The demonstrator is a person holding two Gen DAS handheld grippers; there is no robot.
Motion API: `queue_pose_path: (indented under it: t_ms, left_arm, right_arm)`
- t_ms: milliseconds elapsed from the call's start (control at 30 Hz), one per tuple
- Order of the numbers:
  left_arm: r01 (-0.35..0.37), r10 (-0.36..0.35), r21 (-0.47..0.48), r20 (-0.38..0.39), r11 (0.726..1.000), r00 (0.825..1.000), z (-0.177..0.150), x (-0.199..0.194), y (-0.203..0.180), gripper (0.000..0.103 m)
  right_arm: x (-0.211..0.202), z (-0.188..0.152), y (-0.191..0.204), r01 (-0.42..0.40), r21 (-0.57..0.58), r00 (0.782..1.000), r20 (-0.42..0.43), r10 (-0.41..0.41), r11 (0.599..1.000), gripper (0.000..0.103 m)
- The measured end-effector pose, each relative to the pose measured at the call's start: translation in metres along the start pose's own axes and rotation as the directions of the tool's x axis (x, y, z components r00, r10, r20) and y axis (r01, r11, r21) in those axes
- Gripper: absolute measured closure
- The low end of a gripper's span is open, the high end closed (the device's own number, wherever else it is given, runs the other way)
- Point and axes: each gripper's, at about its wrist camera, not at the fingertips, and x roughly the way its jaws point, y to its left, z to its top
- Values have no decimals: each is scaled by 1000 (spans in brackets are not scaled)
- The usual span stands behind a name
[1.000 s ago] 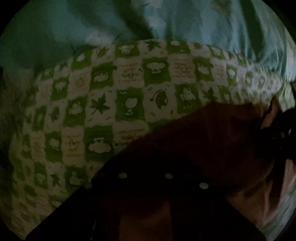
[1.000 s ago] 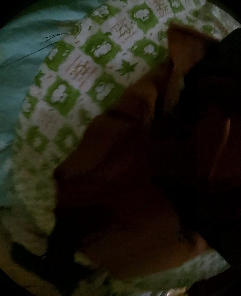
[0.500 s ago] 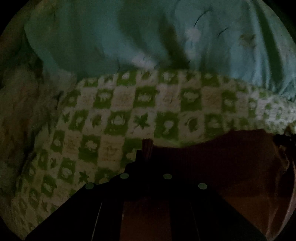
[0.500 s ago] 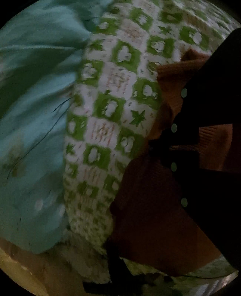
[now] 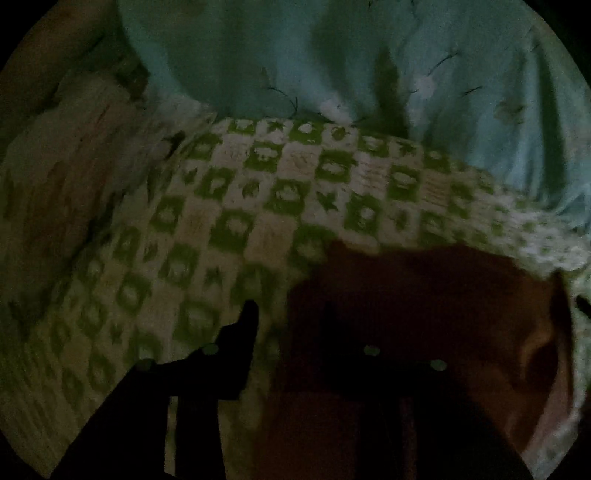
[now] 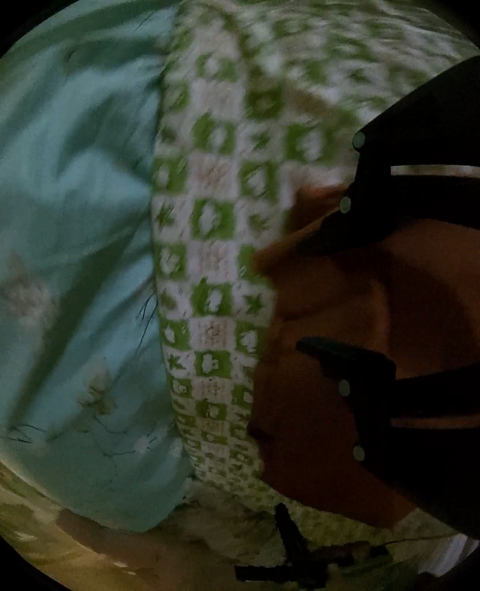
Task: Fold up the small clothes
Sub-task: 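Release the shirt and open both grippers above the folded bundle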
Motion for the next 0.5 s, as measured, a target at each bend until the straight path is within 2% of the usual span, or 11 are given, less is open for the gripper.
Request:
queue_pose_path:
  t_ms: [133,267,367,400,500]
  left_arm:
    - [88,-90,-58,-47,994,995,-42,-18,7,58]
    - [141,-147,-64,-89,988,985,-83,-29,8,57]
    - [198,-210,-103,-128,975,969,-112,-40,9,50]
    - [226,-243,-121,-149,967,959,-122,-38,10,50]
    - [237,-260,-139,-188,962,947,-141,-36,8,50]
  right_arm:
    - [-36,-37,-7,5,87,1000,-17,-4,996,55]
    - [-58,-79,-2,19,158,999,-52,-11,987,53]
    - [-68,-108,10,11,196,997,-73,3,980,53]
    - [-72,-114,13,11,203,997,-76,5,979,53]
    - [-82,-131,26,-9,219,996,-80,27,976,50]
